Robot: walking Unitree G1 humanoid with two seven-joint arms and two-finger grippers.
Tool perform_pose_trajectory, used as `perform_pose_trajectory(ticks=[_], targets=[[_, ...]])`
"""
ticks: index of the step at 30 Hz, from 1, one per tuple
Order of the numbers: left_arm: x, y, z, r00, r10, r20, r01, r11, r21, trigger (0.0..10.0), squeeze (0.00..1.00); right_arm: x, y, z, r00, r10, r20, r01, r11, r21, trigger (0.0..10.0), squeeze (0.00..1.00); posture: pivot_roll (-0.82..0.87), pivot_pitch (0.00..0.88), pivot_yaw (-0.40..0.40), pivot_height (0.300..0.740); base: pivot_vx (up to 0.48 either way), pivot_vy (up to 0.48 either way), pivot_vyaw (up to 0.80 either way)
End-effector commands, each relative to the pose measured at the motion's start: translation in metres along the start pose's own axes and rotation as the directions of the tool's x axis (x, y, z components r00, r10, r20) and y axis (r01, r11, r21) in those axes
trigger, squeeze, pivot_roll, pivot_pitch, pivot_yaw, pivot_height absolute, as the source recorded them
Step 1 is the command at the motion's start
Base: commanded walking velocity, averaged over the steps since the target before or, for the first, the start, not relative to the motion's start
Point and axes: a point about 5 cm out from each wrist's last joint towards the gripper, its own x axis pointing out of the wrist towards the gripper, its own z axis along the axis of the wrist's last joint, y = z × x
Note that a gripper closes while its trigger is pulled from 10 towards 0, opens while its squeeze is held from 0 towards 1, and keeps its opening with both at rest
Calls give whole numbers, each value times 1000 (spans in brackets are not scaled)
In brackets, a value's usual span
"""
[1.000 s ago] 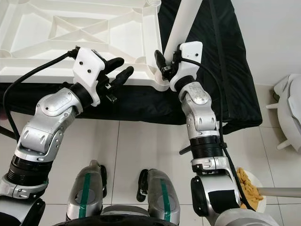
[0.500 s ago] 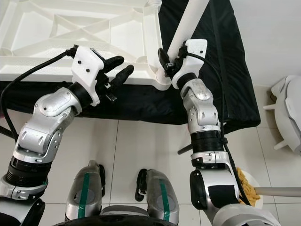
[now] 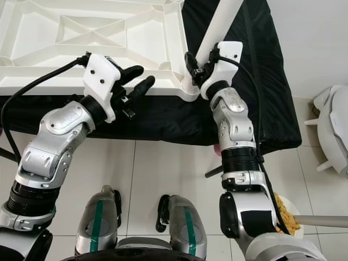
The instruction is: Building children table
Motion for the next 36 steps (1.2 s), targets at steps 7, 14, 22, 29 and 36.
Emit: perform_pose_trajectory(ticks=[7, 14, 22, 29, 36], targets=[[2, -10, 0, 999, -35, 3, 35, 999, -19, 10000, 0, -12, -1, -45, 973, -190, -134, 196, 980, 37, 10000, 0, 98, 107, -82, 740, 0, 0, 0], [2, -11, 1, 999, -33, 7, 34, 999, -23, 10000, 0, -7, 3, -51, 939, -320, -126, 325, 945, 25, 10000, 0, 104, 108, -84, 740, 0, 0, 0], [2, -12, 2, 999, -35, 10, 35, 999, -27, 10000, 0, 3, 7, -50, 906, -407, -113, 412, 911, 17, 10000, 0, 107, 106, -85, 740, 0, 0, 0], [2, -12, 2, 999, -34, 11, 34, 999, -29, 10000, 0, 10, 13, -50, 878, -464, -119, 470, 882, 32, 10000, 0, 112, 103, -90, 740, 0, 0, 0], [2, -13, 2, 999, -30, 13, 31, 999, -29, 10000, 0, 14, 22, -49, 889, -447, -94, 451, 892, 26, 10000, 471, 114, 95, -97, 740, 0, 0, 0]])
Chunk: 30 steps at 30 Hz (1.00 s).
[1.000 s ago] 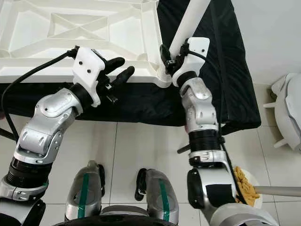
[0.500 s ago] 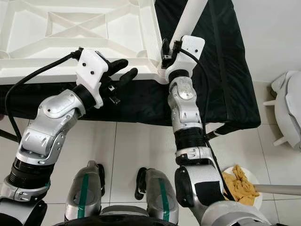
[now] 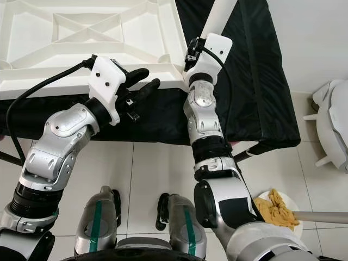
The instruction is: Building children table
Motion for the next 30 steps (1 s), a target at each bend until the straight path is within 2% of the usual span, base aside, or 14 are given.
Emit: perform_pose_trajectory(ticks=[1, 2, 3, 6, 16, 23, 30], targets=[[0, -5, 2, 1000, -7, 10, 7, 1000, -12, 10000, 0, -15, -14, -45, 979, -38, -200, 35, 999, -14, 10000, 471, 114, 95, -97, 740, 0, 0, 0], [0, -5, 2, 1000, -7, 10, 7, 1000, -12, 10000, 0, -15, -14, -45, 979, -38, -200, 35, 999, -14, 10000, 471, 114, 95, -97, 740, 0, 0, 0], [0, -6, 2, 1000, -8, 10, 8, 1000, -12, 10000, 0, -16, -15, -45, 982, -24, -188, 26, 1000, 7, 10000, 1000, 113, 95, -97, 740, 0, 0, 0], [1, -6, 2, 1000, -10, 12, 11, 1000, -13, 10000, 0, -17, -18, -44, 986, -9, -169, 15, 999, 33, 10000, 1000, 109, 90, -98, 740, 0, 0, 0], [2, -7, 2, 1000, -14, 18, 14, 1000, -19, 10000, 0, -19, -30, -45, 991, 13, -132, -10, 1000, 30, 10000, 1000, 108, 77, -100, 740, 0, 0, 0], [2, -8, 0, 1000, -16, 11, 17, 1000, -24, 10000, 0, -22, -38, -40, 992, 111, -67, -111, 994, 4, 10000, 1000, 106, 73, -102, 740, 0, 0, 0], [3, -8, -9, 999, -29, -22, 28, 999, -33, 10000, 0, -27, -50, -39, 987, 153, -48, -154, 988, -1, 10000, 1000, 98, 84, -101, 740, 0, 0, 0]])
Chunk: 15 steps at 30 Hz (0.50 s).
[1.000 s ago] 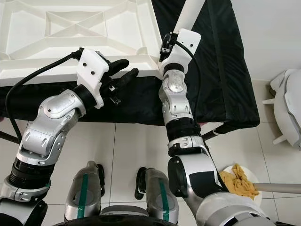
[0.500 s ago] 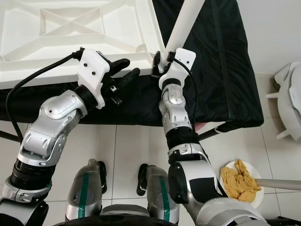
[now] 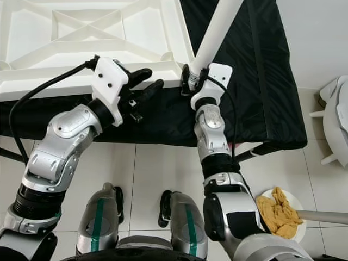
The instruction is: Building children table
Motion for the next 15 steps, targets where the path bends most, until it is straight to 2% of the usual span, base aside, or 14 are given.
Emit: perform_pose_trajectory(ticks=[1, 9, 10, 11, 12, 13, 15], targets=[[0, -2, -8, 1000, -18, -26, 17, 1000, -16, 10000, 0, -7, -12, -7, 1000, -11, -24, 11, 1000, 13, 10000, 1000, 98, 84, -101, 740, 0, 0, 0], [3, 2, -9, 999, -30, -35, 30, 1000, -5, 10000, 0, -15, -16, -8, 996, 81, -22, -80, 996, 35, 10000, 1000, 80, 90, -86, 740, 0, 0, 0], [3, 2, -9, 999, -32, -35, 32, 999, -5, 10000, 0, -16, -16, -7, 995, 98, -19, -98, 995, 29, 10000, 945, 80, 90, -86, 740, 0, 0, 0], [3, 2, -9, 999, -32, -35, 32, 999, -5, 10000, 0, -16, -16, -7, 995, 98, -19, -98, 995, 29, 10000, 945, 80, 90, -86, 740, 0, 0, 0], [4, 2, -9, 999, -35, -34, 35, 999, -4, 10000, 0, -18, -15, -8, 992, 125, -21, -124, 991, 40, 10000, 0, 78, 92, -82, 740, 0, 0, 0], [4, 3, -8, 999, -39, -33, 39, 999, -2, 10000, 0, -22, -14, -7, 985, 172, -7, -172, 984, 54, 10000, 0, 78, 92, -81, 740, 0, 0, 0], [4, 3, -8, 999, -39, -33, 39, 999, 0, 10000, 0, -23, -14, -6, 982, 187, -5, -187, 980, 62, 10000, 0, 79, 92, -81, 740, 0, 0, 0]])
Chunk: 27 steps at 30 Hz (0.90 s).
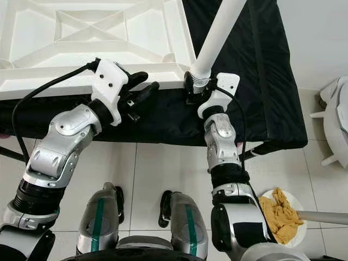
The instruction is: Building children table
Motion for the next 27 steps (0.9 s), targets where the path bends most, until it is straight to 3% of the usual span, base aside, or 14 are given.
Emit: perform_pose_trajectory(ticks=[1, 14, 18, 24, 27], targets=[[2, -3, 0, 999, -45, 5, 45, 999, -4, 10000, 0, -4, -2, 0, 1000, 26, -1, -26, 1000, 6, 10000, 0, 80, 91, -82, 740, 0, 0, 0], [11, 2, -12, 996, -75, -43, 76, 997, 30, 10000, 0, -17, -11, 5, 996, 88, 11, -88, 996, -15, 10000, 0, 87, 84, -91, 740, 0, 0, 0], [21, 7, -20, 992, -98, -85, 103, 993, 60, 10000, 0, -22, -16, 8, 995, 97, 12, -97, 995, -23, 10000, 0, 79, 80, -84, 740, 0, 0, 0], [41, 25, -29, 987, -32, -159, 48, 994, 94, 10000, 0, -31, -18, 6, 995, 103, -2, -103, 994, -27, 10000, 0, 67, 80, -67, 740, 0, 0, 0], [46, 29, -31, 983, -28, -184, 41, 997, 70, 10000, 0, -33, -19, 3, 995, 98, -20, -99, 995, -34, 10000, 0, 63, 78, -64, 740, 0, 0, 0]])
